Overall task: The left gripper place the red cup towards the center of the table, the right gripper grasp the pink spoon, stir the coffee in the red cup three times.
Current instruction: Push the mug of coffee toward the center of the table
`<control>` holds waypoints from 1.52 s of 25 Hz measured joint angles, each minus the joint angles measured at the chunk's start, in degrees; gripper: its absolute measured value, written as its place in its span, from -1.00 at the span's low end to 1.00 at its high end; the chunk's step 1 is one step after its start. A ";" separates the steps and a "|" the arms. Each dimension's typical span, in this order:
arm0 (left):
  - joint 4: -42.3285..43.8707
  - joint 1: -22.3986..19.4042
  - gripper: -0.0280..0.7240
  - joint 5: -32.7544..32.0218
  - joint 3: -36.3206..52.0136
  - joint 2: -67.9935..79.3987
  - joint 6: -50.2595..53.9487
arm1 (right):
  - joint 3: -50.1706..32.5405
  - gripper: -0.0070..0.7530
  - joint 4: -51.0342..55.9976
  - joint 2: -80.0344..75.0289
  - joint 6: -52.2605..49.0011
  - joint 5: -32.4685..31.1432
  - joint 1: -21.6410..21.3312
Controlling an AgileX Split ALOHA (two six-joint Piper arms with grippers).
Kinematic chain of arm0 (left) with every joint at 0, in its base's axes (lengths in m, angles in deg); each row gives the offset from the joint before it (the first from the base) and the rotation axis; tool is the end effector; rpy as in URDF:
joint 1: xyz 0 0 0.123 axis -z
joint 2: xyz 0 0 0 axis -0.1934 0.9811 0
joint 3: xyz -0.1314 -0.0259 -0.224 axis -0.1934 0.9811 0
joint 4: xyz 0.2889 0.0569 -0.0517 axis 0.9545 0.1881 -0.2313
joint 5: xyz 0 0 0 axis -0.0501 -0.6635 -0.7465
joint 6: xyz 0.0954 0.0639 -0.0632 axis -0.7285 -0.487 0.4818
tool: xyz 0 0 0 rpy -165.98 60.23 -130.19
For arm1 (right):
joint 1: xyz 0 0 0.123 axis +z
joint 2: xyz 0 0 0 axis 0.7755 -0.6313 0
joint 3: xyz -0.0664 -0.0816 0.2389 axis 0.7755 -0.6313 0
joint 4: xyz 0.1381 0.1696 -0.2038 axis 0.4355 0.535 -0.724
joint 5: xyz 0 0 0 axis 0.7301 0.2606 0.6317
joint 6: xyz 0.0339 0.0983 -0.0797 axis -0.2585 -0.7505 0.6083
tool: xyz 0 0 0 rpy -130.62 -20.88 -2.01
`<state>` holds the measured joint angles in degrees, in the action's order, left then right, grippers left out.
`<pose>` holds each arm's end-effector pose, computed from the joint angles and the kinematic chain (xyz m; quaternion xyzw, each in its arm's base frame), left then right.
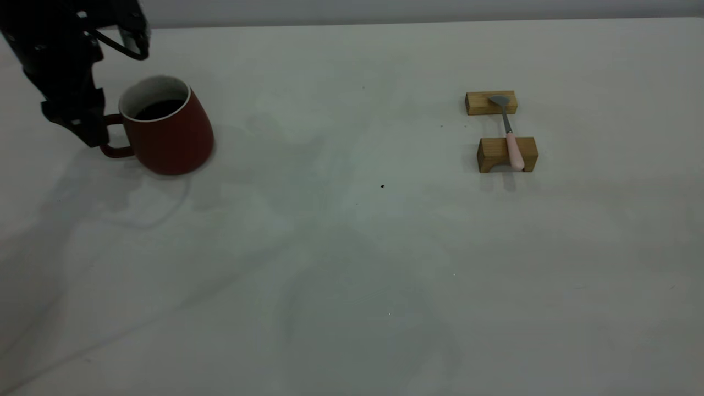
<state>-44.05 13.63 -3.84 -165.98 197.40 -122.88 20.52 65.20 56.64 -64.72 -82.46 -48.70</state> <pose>0.4537 -0.0128 -0.0271 0.5242 0.8405 0.0892 0.1039 0.0981 0.0013 0.2606 -0.0101 0.8842 0.0022 0.4671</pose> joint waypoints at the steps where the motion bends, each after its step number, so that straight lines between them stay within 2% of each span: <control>1: 0.32 0.33 0.65 0.71 -0.03 0.24 -0.06 | 0.00 -0.36 0.00 0.00 0.00 0.00 0.00; 7: 2.00 1.87 0.52 3.69 -0.30 1.56 -0.22 | 0.00 -0.36 0.00 0.00 0.00 0.00 0.00; 15: 2.27 2.39 -0.07 3.73 -0.30 2.46 -0.34 | 0.00 -0.36 0.00 0.00 0.00 0.00 0.00; 19: 2.38 4.13 -0.31 4.24 -0.30 2.46 -0.16 | 0.00 -0.36 0.00 0.00 0.00 0.00 0.00; 38: 0.62 19.41 -0.30 9.33 -0.30 2.90 1.52 | 0.00 -0.36 0.00 0.00 0.00 0.00 0.00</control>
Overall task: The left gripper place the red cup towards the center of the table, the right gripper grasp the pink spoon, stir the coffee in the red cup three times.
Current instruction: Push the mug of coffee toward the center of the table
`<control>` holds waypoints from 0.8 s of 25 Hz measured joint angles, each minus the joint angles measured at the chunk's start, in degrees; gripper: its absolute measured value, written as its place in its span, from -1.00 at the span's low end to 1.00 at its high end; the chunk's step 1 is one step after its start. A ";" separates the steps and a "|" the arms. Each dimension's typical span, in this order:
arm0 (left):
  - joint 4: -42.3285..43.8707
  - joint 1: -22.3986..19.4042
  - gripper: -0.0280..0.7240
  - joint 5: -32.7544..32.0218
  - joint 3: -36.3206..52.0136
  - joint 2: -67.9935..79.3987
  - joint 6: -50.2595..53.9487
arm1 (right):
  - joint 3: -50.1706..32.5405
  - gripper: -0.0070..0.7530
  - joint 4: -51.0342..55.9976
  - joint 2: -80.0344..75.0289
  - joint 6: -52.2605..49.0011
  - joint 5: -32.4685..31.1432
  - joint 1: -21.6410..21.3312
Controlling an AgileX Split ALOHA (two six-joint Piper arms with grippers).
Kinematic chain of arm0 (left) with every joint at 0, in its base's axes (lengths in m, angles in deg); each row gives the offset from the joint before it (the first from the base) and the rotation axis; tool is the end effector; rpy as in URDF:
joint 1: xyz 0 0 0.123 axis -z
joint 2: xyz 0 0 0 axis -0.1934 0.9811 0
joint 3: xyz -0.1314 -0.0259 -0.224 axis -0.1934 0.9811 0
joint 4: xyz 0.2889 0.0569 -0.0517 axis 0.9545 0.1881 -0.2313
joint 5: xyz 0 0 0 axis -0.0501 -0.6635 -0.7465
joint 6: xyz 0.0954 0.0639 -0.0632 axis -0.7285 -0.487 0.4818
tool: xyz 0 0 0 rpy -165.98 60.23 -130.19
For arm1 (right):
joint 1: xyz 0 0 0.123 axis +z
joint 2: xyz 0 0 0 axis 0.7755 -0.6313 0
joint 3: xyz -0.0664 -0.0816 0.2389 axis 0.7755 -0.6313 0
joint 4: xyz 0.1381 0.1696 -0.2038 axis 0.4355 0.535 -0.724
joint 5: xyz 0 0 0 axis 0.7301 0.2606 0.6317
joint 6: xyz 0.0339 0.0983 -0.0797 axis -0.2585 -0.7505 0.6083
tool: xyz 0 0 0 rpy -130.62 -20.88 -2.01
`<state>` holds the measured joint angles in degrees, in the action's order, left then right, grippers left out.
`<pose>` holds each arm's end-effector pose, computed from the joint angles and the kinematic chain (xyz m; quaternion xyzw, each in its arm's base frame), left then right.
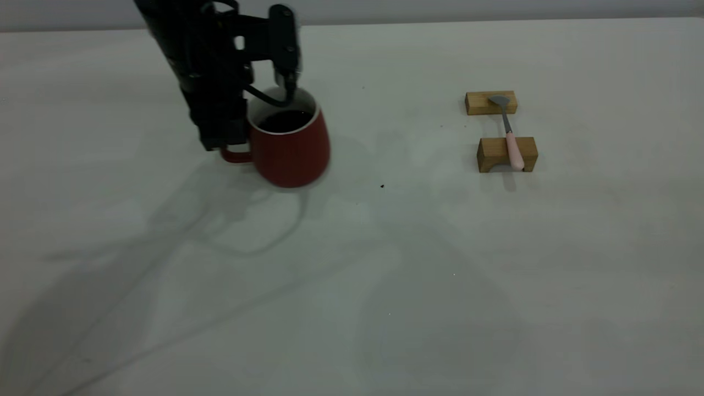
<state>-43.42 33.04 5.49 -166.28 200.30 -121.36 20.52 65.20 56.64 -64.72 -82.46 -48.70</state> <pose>0.4360 -0.1694 -0.0423 0.6486 0.7362 0.0837 0.1742 0.0981 0.0013 0.2606 -0.0101 0.8842 0.0022 0.4671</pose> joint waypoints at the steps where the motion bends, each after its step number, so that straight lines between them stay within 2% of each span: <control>1: 0.00 0.41 -0.29 0.41 0.00 0.12 0.43 | 0.00 -0.36 0.00 0.00 0.00 0.00 0.00; 4: 0.00 0.94 -0.26 0.71 0.00 0.29 1.21 | 0.00 -0.36 0.00 0.00 0.00 0.00 0.00; 7: 0.05 0.99 -0.14 0.77 0.00 0.45 1.38 | 0.00 -0.36 0.00 0.00 0.00 0.00 0.00; 9: 0.09 1.04 0.05 0.77 0.00 0.45 1.42 | 0.00 -0.36 0.00 0.00 0.00 0.00 0.00; 15: 0.05 1.08 0.81 0.58 0.00 -1.32 2.28 | 0.00 -0.36 0.00 0.00 0.00 0.00 0.00; 17: 0.05 1.08 0.87 -0.89 0.00 -4.43 5.53 | 0.00 -0.36 0.00 0.00 0.00 0.00 0.00; 20: 0.05 1.08 0.82 -2.37 -0.07 -11.68 14.15 | 0.00 -0.36 0.00 0.00 0.00 0.00 0.00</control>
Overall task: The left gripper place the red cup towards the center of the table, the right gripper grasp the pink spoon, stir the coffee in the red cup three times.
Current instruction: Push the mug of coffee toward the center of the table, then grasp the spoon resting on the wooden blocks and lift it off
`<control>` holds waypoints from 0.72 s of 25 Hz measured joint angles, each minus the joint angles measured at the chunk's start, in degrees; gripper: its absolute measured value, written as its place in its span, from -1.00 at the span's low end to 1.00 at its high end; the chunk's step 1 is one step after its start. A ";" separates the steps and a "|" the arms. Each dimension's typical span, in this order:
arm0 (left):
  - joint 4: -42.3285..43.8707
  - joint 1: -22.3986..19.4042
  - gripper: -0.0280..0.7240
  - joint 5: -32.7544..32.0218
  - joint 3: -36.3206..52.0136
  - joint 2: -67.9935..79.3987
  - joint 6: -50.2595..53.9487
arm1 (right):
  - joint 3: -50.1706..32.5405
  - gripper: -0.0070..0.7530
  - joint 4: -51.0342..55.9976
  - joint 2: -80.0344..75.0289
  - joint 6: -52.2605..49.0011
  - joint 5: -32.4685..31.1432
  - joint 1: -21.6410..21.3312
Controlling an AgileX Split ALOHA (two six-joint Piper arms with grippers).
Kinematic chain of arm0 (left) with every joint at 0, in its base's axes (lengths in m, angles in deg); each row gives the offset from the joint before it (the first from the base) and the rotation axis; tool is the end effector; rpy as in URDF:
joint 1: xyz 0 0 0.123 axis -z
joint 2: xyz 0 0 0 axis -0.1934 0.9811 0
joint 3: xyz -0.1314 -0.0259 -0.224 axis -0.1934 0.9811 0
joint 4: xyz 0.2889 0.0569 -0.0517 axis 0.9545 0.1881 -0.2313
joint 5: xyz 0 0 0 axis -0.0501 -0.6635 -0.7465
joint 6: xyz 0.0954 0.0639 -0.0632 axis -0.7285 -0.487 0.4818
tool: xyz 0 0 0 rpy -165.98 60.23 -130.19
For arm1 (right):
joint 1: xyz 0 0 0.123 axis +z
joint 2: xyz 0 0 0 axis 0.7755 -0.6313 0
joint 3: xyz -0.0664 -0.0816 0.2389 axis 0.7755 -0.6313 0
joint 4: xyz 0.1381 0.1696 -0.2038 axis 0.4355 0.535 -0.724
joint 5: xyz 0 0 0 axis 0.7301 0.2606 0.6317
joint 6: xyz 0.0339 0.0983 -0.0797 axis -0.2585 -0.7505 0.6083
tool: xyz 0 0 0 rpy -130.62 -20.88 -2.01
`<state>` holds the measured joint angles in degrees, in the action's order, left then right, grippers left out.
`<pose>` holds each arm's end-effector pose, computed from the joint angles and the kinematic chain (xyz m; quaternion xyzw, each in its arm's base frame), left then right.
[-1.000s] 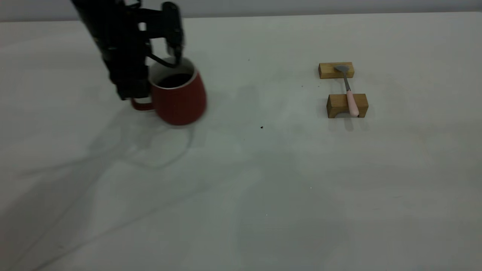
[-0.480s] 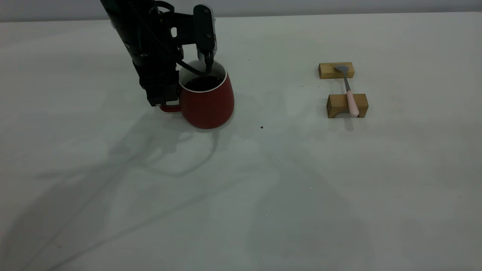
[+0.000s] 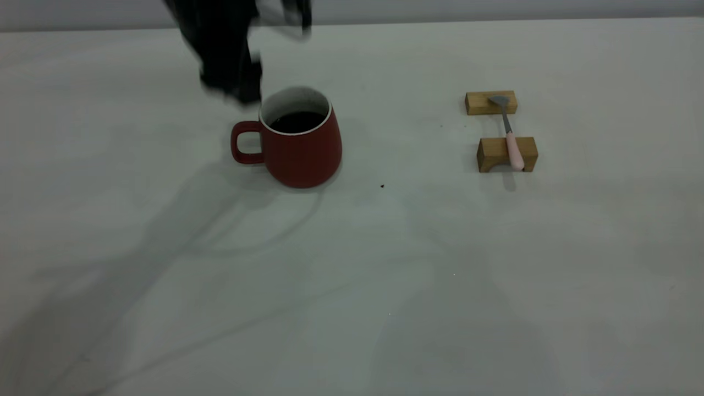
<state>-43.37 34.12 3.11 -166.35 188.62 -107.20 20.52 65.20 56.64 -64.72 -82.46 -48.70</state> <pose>0.4510 -0.1847 0.0533 0.5473 0.7913 0.0783 0.2613 0.0981 0.0013 0.2606 -0.0101 0.8842 0.0022 0.4671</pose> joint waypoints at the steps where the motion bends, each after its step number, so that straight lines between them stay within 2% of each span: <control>1: 0.00 0.00 0.78 -0.93 0.00 -3.19 3.00 | 0.00 -0.36 0.00 0.00 0.00 0.00 0.00; 4: 0.00 0.00 0.59 -5.89 -0.07 -12.28 10.55 | 0.00 -0.36 0.00 0.00 0.00 0.00 0.00; 9: -0.04 0.00 0.26 -17.70 -0.07 -25.33 21.60 | 0.00 -0.36 0.00 0.00 0.00 0.00 0.00; 15: -0.11 0.00 -0.02 -28.96 -0.07 -37.06 24.87 | 0.00 -0.36 0.00 0.00 0.00 0.00 0.00; 18: -0.11 0.00 -0.12 -39.85 -0.07 -41.74 28.35 | 0.00 -0.36 0.00 0.00 0.00 0.00 0.00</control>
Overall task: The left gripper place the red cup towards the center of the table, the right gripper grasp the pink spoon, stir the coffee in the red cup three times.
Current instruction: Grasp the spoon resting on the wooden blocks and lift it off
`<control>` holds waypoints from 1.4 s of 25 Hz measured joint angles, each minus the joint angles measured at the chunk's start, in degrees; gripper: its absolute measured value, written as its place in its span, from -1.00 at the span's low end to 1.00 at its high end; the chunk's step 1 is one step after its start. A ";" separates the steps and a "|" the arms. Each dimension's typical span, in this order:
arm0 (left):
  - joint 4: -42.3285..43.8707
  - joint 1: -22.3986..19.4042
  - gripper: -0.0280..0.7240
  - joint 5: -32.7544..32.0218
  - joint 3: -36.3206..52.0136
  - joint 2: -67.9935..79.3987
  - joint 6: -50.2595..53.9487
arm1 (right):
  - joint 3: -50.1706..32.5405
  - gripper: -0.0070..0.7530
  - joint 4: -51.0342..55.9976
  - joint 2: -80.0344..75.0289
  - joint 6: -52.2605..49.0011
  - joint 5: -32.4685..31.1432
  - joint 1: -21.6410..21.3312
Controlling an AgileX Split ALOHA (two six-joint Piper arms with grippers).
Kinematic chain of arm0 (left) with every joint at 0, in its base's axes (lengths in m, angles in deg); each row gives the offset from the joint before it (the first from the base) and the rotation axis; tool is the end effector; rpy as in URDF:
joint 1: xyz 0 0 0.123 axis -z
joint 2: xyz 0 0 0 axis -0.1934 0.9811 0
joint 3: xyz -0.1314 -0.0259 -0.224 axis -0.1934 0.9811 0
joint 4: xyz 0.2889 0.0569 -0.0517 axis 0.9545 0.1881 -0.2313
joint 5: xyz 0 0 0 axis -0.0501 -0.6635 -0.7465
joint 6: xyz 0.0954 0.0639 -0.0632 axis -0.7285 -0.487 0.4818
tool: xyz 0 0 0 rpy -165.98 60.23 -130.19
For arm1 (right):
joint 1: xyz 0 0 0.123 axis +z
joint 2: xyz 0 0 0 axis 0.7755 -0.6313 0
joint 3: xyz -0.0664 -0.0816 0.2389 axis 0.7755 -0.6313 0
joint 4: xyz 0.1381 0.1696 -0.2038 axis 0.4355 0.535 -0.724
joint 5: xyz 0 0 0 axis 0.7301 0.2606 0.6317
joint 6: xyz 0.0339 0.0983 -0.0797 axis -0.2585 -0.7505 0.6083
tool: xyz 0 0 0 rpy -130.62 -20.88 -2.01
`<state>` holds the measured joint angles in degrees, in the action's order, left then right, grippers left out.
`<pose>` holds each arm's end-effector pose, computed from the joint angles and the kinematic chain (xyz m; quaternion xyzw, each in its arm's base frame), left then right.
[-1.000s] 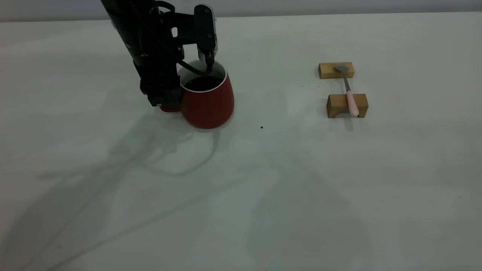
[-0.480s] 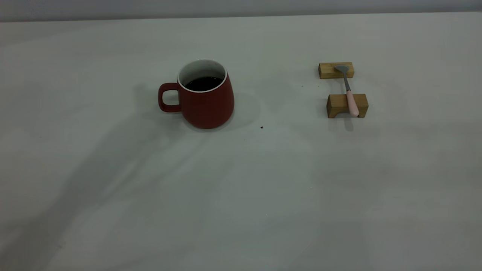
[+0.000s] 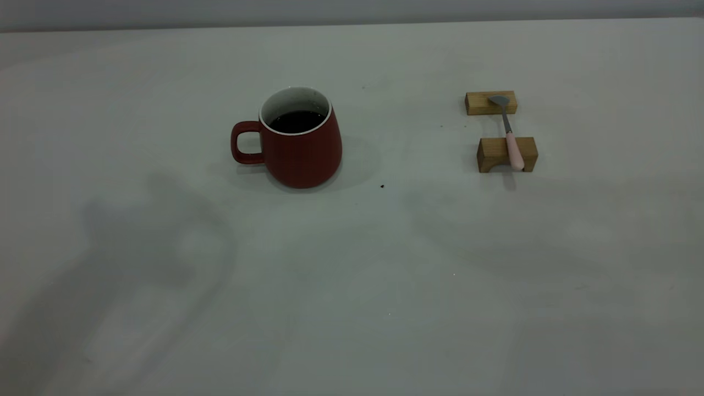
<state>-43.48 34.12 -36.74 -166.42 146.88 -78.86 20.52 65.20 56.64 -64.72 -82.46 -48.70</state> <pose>0.3335 -0.1268 0.3248 0.3018 0.9075 0.0306 0.2907 0.0981 0.0013 0.2606 -0.0101 0.8842 0.0022 0.4671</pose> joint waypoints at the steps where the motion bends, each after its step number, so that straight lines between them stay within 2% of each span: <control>1: 0.00 0.00 -0.15 -3.99 0.00 -1.68 2.14 | 0.00 -0.36 0.00 0.00 0.00 0.00 0.00; 6: -0.11 0.00 -0.27 -4.14 1.99 -11.58 10.05 | 0.00 -0.36 0.00 0.00 0.00 0.05 0.00; 11: -0.56 -0.96 -0.28 -4.14 12.16 -28.44 11.01 | 0.00 -0.36 0.00 0.00 0.00 0.05 0.00; 19: -1.94 -13.95 -0.28 -4.14 32.81 -56.47 14.26 | 0.00 -0.36 0.00 0.00 0.00 0.05 0.00; 22: -3.76 -17.13 -0.28 -4.14 38.53 -64.61 14.29 | 0.00 -0.36 0.00 0.00 0.00 0.05 0.00; 30: -4.84 -17.85 -0.28 -3.39 50.66 -78.64 14.29 | 0.00 -0.36 0.00 0.00 0.00 0.05 0.00; 35: -4.56 -18.36 -0.28 -2.56 52.50 -80.26 14.29 | 0.00 -0.36 0.00 0.00 0.00 0.05 0.00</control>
<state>-48.05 15.77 -39.31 -113.92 66.62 -64.57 20.52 65.20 56.64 -64.72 -82.40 -48.70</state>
